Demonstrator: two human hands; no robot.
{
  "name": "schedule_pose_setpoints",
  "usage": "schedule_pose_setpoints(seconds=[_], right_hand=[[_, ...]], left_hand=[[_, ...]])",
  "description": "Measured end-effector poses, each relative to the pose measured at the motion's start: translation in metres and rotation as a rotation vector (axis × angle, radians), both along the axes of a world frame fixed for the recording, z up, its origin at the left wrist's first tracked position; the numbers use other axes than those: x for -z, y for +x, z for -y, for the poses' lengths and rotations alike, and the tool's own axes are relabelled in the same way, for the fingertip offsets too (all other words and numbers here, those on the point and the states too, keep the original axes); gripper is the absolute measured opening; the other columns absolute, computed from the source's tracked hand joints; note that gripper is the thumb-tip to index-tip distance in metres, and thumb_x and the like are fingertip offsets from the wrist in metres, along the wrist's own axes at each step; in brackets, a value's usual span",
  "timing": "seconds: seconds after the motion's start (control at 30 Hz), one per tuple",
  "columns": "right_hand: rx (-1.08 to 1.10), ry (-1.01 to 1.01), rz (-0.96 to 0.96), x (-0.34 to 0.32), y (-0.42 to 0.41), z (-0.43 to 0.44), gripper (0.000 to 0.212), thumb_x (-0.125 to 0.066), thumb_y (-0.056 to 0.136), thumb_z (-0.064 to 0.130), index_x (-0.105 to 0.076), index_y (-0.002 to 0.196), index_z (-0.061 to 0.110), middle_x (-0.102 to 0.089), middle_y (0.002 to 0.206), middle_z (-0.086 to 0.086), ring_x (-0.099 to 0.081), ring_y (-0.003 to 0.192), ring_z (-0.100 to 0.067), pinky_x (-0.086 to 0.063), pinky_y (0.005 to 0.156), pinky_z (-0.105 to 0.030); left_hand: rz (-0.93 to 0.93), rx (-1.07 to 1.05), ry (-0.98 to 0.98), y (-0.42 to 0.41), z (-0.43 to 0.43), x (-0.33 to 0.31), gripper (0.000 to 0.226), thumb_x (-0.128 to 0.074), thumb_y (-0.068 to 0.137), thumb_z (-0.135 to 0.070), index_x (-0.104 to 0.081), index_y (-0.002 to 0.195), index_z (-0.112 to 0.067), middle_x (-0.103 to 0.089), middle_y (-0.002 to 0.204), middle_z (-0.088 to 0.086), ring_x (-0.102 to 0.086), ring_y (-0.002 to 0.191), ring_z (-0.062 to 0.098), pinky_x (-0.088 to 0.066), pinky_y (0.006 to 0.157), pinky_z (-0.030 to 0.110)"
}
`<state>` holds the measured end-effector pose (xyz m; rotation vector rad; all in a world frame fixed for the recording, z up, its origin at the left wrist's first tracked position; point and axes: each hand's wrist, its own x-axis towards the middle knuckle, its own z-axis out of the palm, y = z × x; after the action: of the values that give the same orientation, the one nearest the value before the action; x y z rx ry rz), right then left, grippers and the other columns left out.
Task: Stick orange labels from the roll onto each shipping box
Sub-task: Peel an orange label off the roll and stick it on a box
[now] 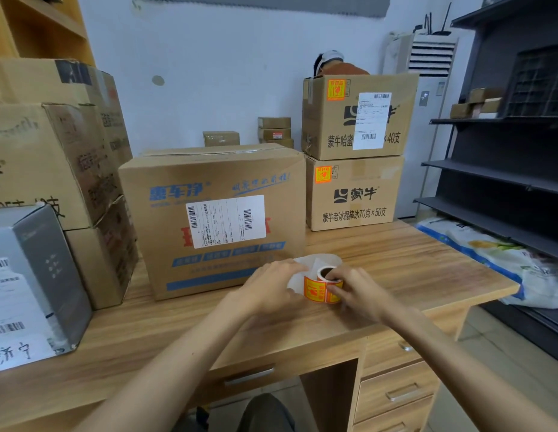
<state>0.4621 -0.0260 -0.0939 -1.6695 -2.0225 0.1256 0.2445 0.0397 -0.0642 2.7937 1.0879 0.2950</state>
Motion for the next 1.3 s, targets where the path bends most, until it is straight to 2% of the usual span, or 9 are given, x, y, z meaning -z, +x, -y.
schedule_pose_setpoints(seconds=[0.1, 0.27, 0.37, 0.7, 0.8, 0.87, 1.0, 1.13, 1.3], right_hand=[[0.006, -0.003, 0.004, 0.000, -0.001, 0.000, 0.014, -0.060, 0.097, 0.020, -0.066, 0.109, 0.015, -0.059, 0.097, 0.007, -0.051, 0.073, -0.005, -0.051, 0.073, -0.037], [0.032, 0.022, 0.005, 0.001, -0.002, -0.001, 0.016, -0.061, 0.096, 0.021, -0.068, 0.109, 0.017, -0.066, 0.103, 0.001, -0.061, 0.091, -0.017, -0.047, 0.081, -0.036], [0.027, 0.032, 0.008, 0.002, -0.003, -0.002, 0.017, -0.061, 0.096, 0.022, -0.068, 0.111, 0.020, -0.068, 0.105, 0.000, -0.062, 0.097, -0.018, -0.048, 0.085, -0.040], [0.049, 0.022, 0.012, 0.001, -0.007, 0.000, 0.011, -0.061, 0.095, 0.025, -0.068, 0.104, 0.024, -0.065, 0.095, 0.006, -0.062, 0.087, -0.014, -0.050, 0.079, -0.041], [0.075, 0.053, 0.034, 0.004, -0.008, 0.002, 0.020, -0.060, 0.093, 0.030, -0.059, 0.113, 0.026, -0.054, 0.114, 0.006, -0.063, 0.096, -0.018, -0.051, 0.080, -0.043], [0.109, 0.128, 0.048, 0.007, -0.011, 0.005, 0.029, -0.062, 0.092, 0.031, -0.051, 0.118, 0.025, -0.043, 0.123, 0.007, -0.062, 0.092, -0.016, -0.054, 0.074, -0.041], [0.133, 0.264, 0.108, 0.006, -0.027, 0.019, 0.020, -0.063, 0.092, 0.035, -0.050, 0.100, 0.022, -0.043, 0.103, 0.006, -0.055, 0.067, -0.013, -0.046, 0.052, -0.031], [0.114, 0.204, 0.129, 0.011, -0.045, 0.023, 0.022, -0.062, 0.092, 0.041, -0.050, 0.084, 0.024, -0.046, 0.091, 0.009, -0.056, 0.071, -0.015, -0.045, 0.058, -0.036], [0.174, 0.148, 0.057, 0.019, -0.050, 0.019, 0.023, -0.062, 0.091, 0.046, -0.055, 0.086, 0.025, -0.047, 0.086, 0.011, -0.057, 0.076, -0.016, -0.040, 0.061, -0.035]], left_hand=[[0.122, 0.003, -0.108, 0.007, 0.002, 0.007, 0.049, -0.060, 0.099, -0.016, -0.051, 0.147, -0.022, -0.048, 0.151, -0.003, -0.041, 0.138, 0.018, -0.029, 0.109, 0.028], [0.230, -0.026, -0.146, 0.002, -0.008, 0.017, 0.017, -0.058, 0.100, -0.016, -0.073, 0.108, -0.014, -0.057, 0.103, 0.000, -0.052, 0.092, 0.012, -0.042, 0.085, 0.030], [0.285, 0.008, -0.192, 0.000, -0.009, 0.018, 0.013, -0.066, 0.097, -0.017, -0.074, 0.089, -0.012, -0.055, 0.082, -0.010, -0.051, 0.075, 0.004, -0.044, 0.071, 0.023], [0.390, 0.009, -0.246, 0.000, -0.008, 0.025, 0.011, -0.067, 0.097, -0.023, -0.070, 0.089, -0.029, -0.060, 0.089, -0.013, -0.056, 0.083, 0.004, -0.041, 0.071, 0.016], [0.415, 0.014, -0.257, -0.001, -0.006, 0.026, 0.009, -0.067, 0.097, -0.022, -0.073, 0.092, -0.024, -0.060, 0.090, -0.013, -0.056, 0.083, 0.003, -0.041, 0.070, 0.014], [0.442, 0.021, -0.263, -0.002, -0.008, 0.027, 0.009, -0.067, 0.097, -0.019, -0.075, 0.094, -0.018, -0.060, 0.088, -0.013, -0.056, 0.081, 0.001, -0.043, 0.070, 0.011], [0.456, 0.007, -0.261, -0.004, -0.009, 0.029, 0.011, -0.066, 0.098, -0.019, -0.077, 0.100, -0.017, -0.060, 0.091, -0.014, -0.056, 0.083, 0.002, -0.044, 0.072, 0.010], [0.483, 0.005, -0.269, -0.004, -0.008, 0.031, 0.009, -0.067, 0.097, -0.019, -0.076, 0.097, -0.019, -0.060, 0.088, -0.014, -0.056, 0.083, 0.003, -0.043, 0.074, 0.012], [0.504, 0.019, -0.306, -0.006, -0.005, 0.030, 0.013, -0.067, 0.097, -0.020, -0.073, 0.088, -0.027, -0.063, 0.088, -0.013, -0.056, 0.083, 0.001, -0.045, 0.074, 0.012]])
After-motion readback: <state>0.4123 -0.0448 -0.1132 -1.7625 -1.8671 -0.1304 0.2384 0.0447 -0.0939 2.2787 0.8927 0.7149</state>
